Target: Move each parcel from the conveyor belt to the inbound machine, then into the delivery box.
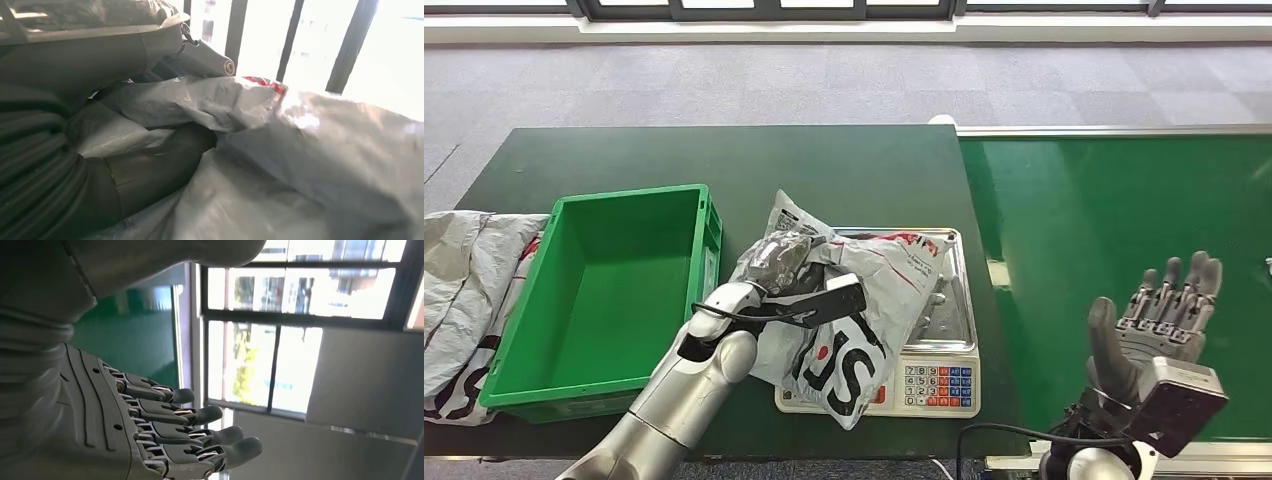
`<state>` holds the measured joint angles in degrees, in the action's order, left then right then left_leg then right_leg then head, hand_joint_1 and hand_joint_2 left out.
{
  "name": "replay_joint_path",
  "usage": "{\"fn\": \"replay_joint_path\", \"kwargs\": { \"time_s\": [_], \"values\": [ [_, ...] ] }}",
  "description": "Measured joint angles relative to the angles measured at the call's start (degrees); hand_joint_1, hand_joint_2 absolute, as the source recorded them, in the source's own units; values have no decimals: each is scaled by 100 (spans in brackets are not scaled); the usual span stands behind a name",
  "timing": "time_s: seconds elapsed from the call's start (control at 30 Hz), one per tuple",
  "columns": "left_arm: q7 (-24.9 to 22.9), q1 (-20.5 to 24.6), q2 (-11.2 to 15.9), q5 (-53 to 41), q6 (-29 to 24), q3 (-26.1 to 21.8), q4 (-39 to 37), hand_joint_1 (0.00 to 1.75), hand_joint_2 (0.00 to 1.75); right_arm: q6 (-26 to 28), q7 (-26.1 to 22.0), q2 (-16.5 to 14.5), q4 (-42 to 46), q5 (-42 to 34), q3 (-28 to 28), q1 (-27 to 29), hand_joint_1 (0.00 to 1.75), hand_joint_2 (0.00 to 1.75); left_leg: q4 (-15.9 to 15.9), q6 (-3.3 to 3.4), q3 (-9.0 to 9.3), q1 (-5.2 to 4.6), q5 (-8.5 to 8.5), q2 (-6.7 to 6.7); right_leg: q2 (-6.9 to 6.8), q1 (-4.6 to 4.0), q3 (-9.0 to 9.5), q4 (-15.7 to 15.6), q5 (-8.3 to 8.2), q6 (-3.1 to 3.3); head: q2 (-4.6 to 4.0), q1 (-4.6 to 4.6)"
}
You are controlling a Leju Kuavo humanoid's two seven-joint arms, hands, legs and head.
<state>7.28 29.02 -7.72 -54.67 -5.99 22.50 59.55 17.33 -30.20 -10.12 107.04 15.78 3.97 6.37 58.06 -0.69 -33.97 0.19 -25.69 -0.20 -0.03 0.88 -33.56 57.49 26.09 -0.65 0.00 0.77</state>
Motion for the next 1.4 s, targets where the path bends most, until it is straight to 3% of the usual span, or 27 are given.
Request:
{"fn": "replay_joint_path", "kwargs": {
  "time_s": [0.13,0.37,0.7,0.83,1.1,1.13,1.27,1.37,1.4],
  "values": [
    [391,10,121,351,-710,-281,855,175,175,-173,150,3,-361,48,525,-238,0,175,0,-4,-1,4,5,-4,-4,-3,-1,3,0,1,0,1],
    [521,347,280,627,-1499,-662,1531,175,175,743,18,168,-807,-590,865,-368,0,175,0,-3,-2,2,6,-14,-10,-1,3,2,-1,1,0,0],
    [250,408,591,737,-1831,-1337,1848,175,175,1185,-55,323,-925,-916,887,-304,0,175,0,-3,-1,3,5,-9,-5,-4,-2,3,0,2,0,1],
    [-137,369,746,395,-1875,-1634,1836,175,175,1206,-6,326,-925,-887,907,-290,0,175,-2,-4,-1,5,5,-8,-3,-5,0,4,1,3,0,1],
    [-384,-160,1133,144,-1831,-2652,1774,175,175,1239,107,332,-926,-948,945,-244,0,175,-4,-6,-2,5,4,2,7,-4,-5,4,3,6,0,1],
    [-413,-257,1175,158,-1814,-2762,1795,162,175,1252,127,332,-927,-996,950,-247,0,175,-4,-6,-2,5,3,3,8,-4,-6,4,4,7,0,1],
    [-405,-592,1345,260,-1731,-3123,1855,22,175,1275,155,337,-939,-1234,963,-255,0,175,-4,-5,-6,4,2,3,8,-4,-8,4,5,9,0,1],
    [-463,-886,1580,369,-1711,-3309,1870,0,175,1185,183,337,-944,-1610,967,-243,0,175,-5,-9,-3,4,-1,7,12,-4,-9,4,8,12,0,0],
    [-483,-1012,1669,402,-1694,-3373,1872,0,175,1145,191,337,-944,-1692,966,-234,0,175,-5,-11,-2,4,-2,14,18,-5,-13,4,9,14,0,0]
  ]
}}
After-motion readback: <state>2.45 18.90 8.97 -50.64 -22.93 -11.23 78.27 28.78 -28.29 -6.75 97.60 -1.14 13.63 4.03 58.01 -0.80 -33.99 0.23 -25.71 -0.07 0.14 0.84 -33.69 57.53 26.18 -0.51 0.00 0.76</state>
